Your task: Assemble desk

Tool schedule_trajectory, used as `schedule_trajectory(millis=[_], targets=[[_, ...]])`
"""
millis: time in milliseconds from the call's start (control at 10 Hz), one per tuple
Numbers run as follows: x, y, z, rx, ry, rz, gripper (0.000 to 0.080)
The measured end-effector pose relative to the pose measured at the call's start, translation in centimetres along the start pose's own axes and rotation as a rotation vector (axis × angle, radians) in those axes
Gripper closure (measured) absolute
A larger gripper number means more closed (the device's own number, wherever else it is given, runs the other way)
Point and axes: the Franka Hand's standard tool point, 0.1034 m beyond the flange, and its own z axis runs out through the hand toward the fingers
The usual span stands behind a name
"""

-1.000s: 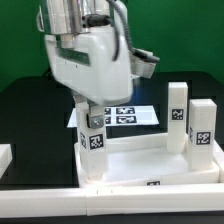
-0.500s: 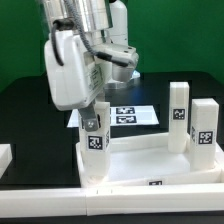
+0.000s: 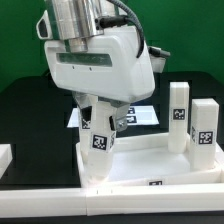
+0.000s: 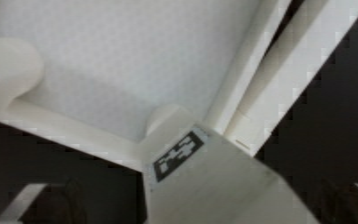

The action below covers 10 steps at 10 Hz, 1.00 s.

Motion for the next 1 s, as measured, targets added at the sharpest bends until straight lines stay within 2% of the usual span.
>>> schedule_trajectory(millis=[100, 200, 300, 400, 600, 700, 1000], targets=[[0.0, -0.1, 0.0, -0.009, 0.008, -0.139, 0.0151], [-0.2, -0.6, 0.1, -0.03, 0.034, -0.387, 0.0151], [-0.1, -0.6, 0.1, -0.029, 0.04, -0.468, 0.0151], [-0.1, -0.5, 0.1, -0.03, 0.04, -0.443, 0.0151], [-0.1, -0.5, 0.2, -0.029, 0.04, -0.394, 0.041], [0.1, -0.1, 0.2, -0.034, 0.042, -0.325, 0.0498], [1.4, 0.4, -0.3, -0.03, 0.046, -0.025, 0.0511]])
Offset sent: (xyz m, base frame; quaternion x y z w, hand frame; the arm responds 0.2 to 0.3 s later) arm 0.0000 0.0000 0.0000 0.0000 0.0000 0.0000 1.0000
